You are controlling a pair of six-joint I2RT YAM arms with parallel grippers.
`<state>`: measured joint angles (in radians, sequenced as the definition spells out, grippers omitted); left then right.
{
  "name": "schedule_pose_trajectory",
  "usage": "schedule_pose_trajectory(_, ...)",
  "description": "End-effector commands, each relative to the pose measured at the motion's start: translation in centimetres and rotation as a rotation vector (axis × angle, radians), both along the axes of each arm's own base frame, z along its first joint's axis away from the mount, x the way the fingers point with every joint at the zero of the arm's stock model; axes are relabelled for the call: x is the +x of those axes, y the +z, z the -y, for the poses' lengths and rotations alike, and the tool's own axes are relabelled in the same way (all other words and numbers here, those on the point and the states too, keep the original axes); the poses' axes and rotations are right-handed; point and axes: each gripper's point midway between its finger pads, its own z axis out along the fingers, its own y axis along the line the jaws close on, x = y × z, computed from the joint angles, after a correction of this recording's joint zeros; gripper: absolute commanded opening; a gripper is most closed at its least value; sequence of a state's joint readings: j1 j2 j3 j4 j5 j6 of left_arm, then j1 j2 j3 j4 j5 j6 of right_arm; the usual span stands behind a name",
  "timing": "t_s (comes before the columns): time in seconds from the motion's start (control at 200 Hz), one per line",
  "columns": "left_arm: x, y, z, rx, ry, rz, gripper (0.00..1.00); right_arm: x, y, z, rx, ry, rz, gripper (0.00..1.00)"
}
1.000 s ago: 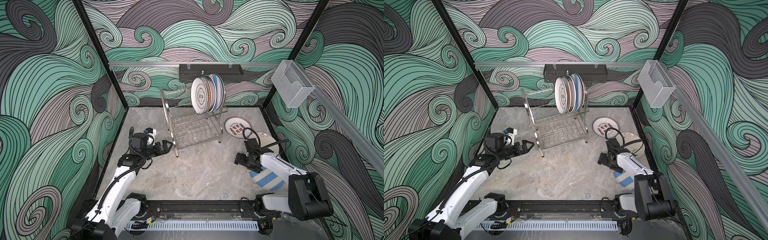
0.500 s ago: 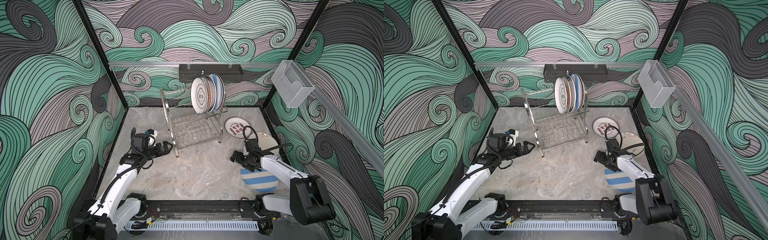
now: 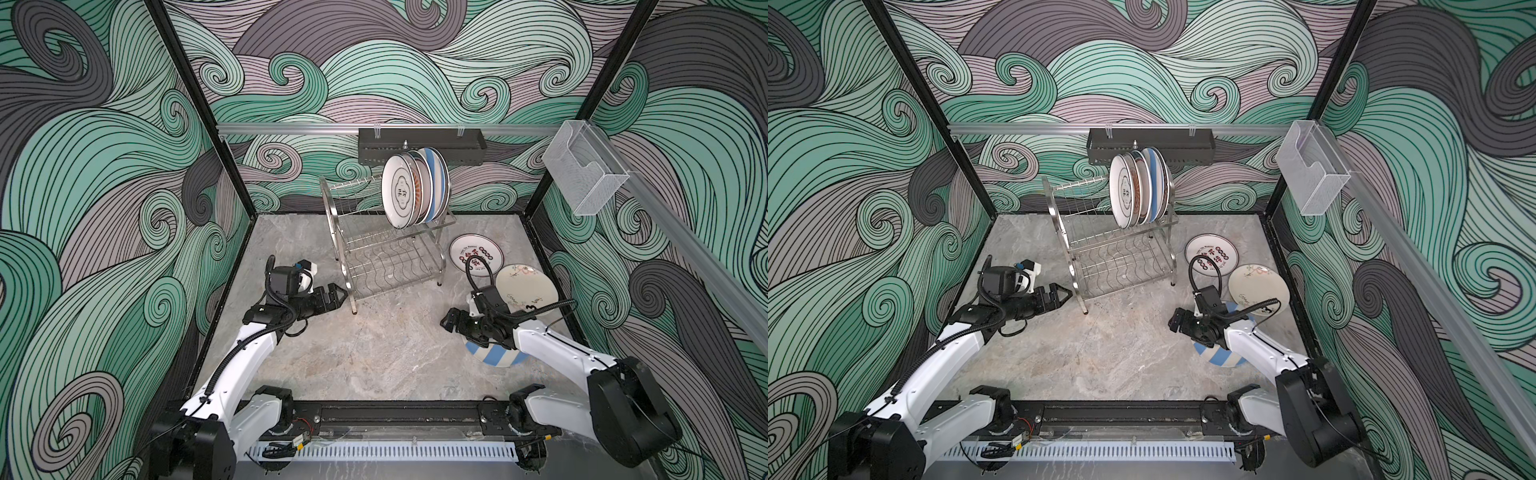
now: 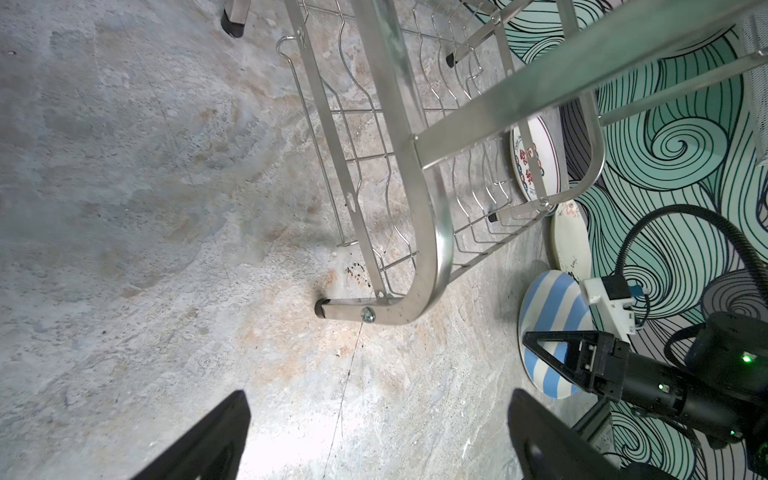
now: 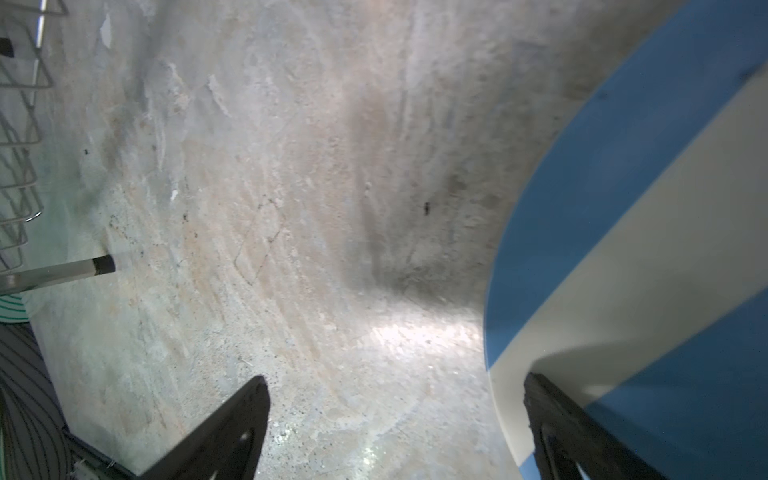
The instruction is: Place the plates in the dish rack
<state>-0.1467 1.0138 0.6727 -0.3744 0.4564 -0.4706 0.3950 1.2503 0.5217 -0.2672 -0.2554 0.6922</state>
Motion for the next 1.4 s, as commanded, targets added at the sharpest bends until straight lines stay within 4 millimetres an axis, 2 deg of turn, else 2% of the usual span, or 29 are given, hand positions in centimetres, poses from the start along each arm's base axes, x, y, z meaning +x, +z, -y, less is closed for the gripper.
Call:
schedule_pose_trajectory(0.0, 0.2, 1.5, 0.2, 0.011, -0.027, 0.031, 0.99, -0.8, -1.0, -1.8, 0.050, 0.047, -0.051, 0.95)
schedule_pose_trajectory(0.095, -0.2, 1.4, -0.4, 0.050, -0.008, 0.025, 0.99, -0.9, -0.8, -3.0, 0.074, 0.081, -0.048, 0.95)
schedule_pose_trajectory(0.22, -0.4, 0.9, -0.3, 0.070, -0.006, 0.044, 0.99, -1.1, -0.4, -4.6, 0.110, 0.114, -0.020, 0.95)
schedule_pose_trajectory(0.6, -2.1, -2.8, 2.4, 0.076, -0.090, -0.061, 0.99, -1.7, 0.9, -10.3, 0.166, 0.240, 0.020, 0.95)
schedule_pose_trajectory(0.856, -2.7, -2.0, 2.6, 0.109, -0.095, -0.042, 0.98, -2.7, 1.6, -14.8, 0.231, 0.344, -0.006, 0.95)
schedule_pose_trajectory(0.996, -3.1, -2.4, 2.3, 0.118, -0.075, -0.025, 0.98, -3.2, 3.1, -17.0, 0.302, 0.420, 0.000, 0.94)
schedule_pose_trajectory(1.071, -3.3, -2.9, 2.8, 0.102, -0.088, -0.031, 0.98, -3.3, 4.3, -17.4, 0.336, 0.450, 0.019, 0.94)
schedule_pose_trajectory(1.141, -3.6, -3.0, 3.3, 0.099, -0.101, -0.033, 0.99, -3.3, 5.3, -16.3, 0.285, 0.464, 0.036, 0.95)
schedule_pose_trajectory(1.201, -3.8, -2.7, 4.0, 0.099, -0.128, -0.009, 0.99, -3.3, 5.3, -13.5, 0.157, 0.448, 0.031, 0.97)
schedule_pose_trajectory(1.301, -4.2, -2.9, 4.8, 0.101, -0.153, -0.008, 0.98, -3.1, 5.3, -7.7, -0.001, 0.365, 0.026, 0.97)
schedule_pose_trajectory(1.396, -4.6, -3.7, 5.4, 0.100, -0.170, -0.021, 0.99, -3.0, 5.3, -2.0, -0.068, 0.224, 0.039, 0.98)
